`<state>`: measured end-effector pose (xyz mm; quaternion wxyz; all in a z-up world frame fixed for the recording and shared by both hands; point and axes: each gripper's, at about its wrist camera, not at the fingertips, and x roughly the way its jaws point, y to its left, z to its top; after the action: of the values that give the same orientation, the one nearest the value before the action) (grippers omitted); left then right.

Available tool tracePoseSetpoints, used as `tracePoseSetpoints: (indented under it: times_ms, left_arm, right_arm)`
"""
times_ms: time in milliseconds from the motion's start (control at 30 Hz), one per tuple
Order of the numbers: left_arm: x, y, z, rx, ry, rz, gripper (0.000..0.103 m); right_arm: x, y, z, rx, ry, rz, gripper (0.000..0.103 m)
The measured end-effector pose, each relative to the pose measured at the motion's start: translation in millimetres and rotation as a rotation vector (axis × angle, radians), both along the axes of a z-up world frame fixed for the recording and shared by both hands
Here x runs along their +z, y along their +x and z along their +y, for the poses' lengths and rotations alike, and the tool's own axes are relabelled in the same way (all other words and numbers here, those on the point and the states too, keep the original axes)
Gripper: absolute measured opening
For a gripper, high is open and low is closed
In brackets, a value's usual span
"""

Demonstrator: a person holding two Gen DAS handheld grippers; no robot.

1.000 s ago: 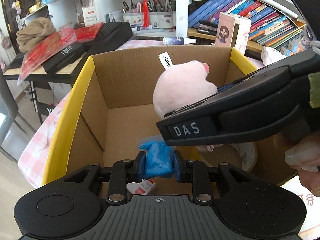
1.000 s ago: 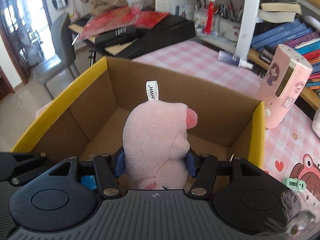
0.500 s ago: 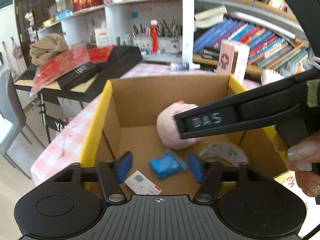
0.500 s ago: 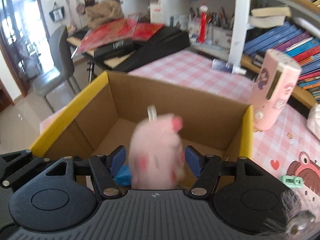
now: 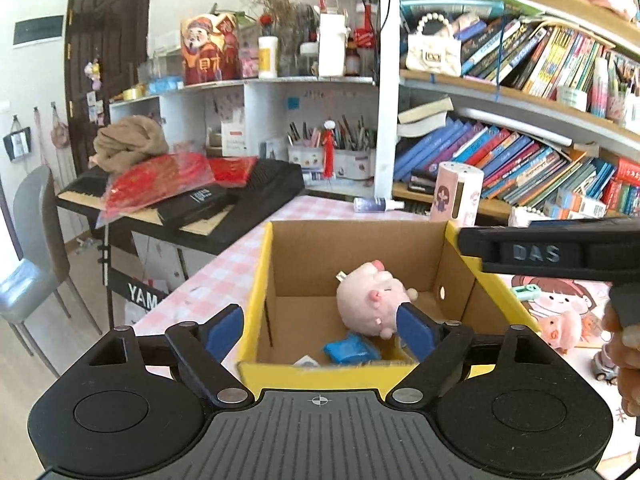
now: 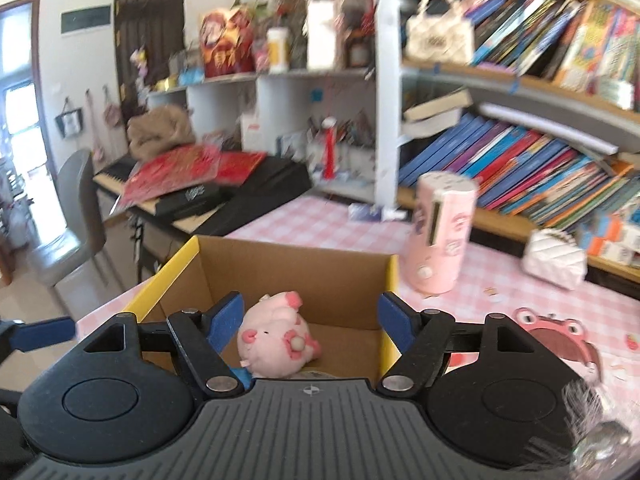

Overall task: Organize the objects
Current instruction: 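Withdraw both tools from the box toward the remaining toys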

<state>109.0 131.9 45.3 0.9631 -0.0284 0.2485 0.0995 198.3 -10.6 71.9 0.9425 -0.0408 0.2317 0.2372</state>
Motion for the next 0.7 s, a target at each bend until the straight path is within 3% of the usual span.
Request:
tracePoseSetpoints:
  times_ms: [133, 333, 700]
  left_arm:
    - [-2.0, -20.1, 5.9, 0.016, -0.003, 0.003, 0.086]
    - [-10.5, -56.5, 17.6, 0.069, -0.005, 0.032, 0.086]
    - [-24.6, -113.2, 27.1, 0.112, -0.031, 0.097, 0.086]
  right_arm:
    - [-3.5, -29.7, -10.4, -0.048, -0.009, -0.036, 0.073]
    - [-18.3, -67.3, -13.0, -0.109, -0.004, 0.017, 0.073]
    - [-44.9, -137.5, 2.9, -0.081, -0.09, 0.075, 0.073]
